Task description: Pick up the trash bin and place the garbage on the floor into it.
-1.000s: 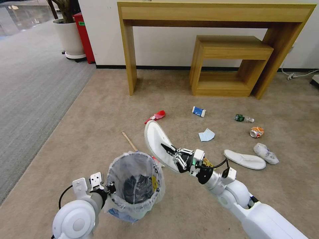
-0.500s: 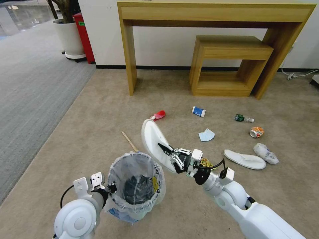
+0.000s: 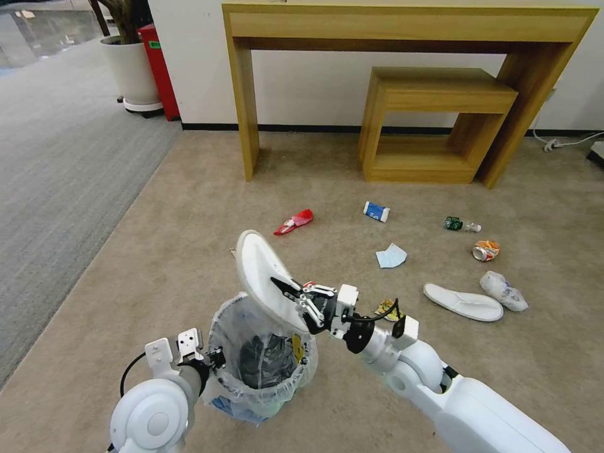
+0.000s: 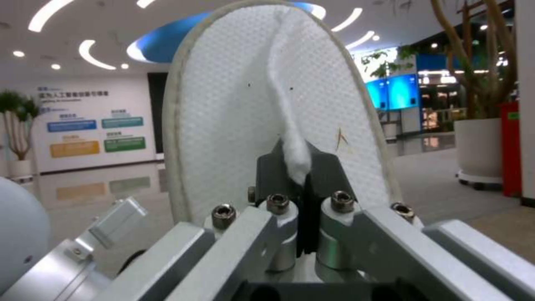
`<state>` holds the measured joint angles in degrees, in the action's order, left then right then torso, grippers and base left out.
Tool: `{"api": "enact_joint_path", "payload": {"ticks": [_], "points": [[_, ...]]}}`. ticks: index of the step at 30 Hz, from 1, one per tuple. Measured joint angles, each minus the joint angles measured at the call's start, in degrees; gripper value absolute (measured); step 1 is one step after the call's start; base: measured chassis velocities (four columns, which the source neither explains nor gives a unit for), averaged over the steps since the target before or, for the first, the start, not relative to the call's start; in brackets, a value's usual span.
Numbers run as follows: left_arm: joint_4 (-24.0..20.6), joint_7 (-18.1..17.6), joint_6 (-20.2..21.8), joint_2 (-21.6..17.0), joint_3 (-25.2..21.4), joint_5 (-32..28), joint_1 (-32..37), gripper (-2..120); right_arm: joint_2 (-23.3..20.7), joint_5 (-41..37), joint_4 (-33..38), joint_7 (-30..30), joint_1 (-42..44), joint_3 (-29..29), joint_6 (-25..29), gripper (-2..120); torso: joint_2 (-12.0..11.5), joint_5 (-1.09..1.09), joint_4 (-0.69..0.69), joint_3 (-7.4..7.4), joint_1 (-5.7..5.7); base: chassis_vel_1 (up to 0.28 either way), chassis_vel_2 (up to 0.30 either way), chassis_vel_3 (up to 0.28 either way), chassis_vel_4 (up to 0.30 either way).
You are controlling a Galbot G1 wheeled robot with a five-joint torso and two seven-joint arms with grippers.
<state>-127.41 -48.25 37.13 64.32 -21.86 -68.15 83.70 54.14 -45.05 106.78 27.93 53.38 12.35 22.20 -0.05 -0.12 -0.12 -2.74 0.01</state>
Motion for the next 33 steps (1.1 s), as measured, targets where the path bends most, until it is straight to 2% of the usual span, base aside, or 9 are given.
{"api": "enact_joint_path", "payload": {"ticks": [15, 33], "points": [[0.4, 0.0, 0.0, 0.4, 0.0, -0.1, -0.3, 0, 2.2, -0.9, -2.8, -0.4, -5.4, 6.8, 0.5, 0, 0.0, 0.00, 0.00, 0.00, 0.00, 0.000, 0.000, 0.000, 0.000], [-0.8, 0.0, -0.1, 0.3, -0.6, -0.4, 0.3, 0, 4.6, -1.4, -6.6, -0.3, -10.7, 11.8, 1.3, 0, 0.0, 0.00, 0.00, 0.00, 0.00, 0.000, 0.000, 0.000, 0.000]]}}
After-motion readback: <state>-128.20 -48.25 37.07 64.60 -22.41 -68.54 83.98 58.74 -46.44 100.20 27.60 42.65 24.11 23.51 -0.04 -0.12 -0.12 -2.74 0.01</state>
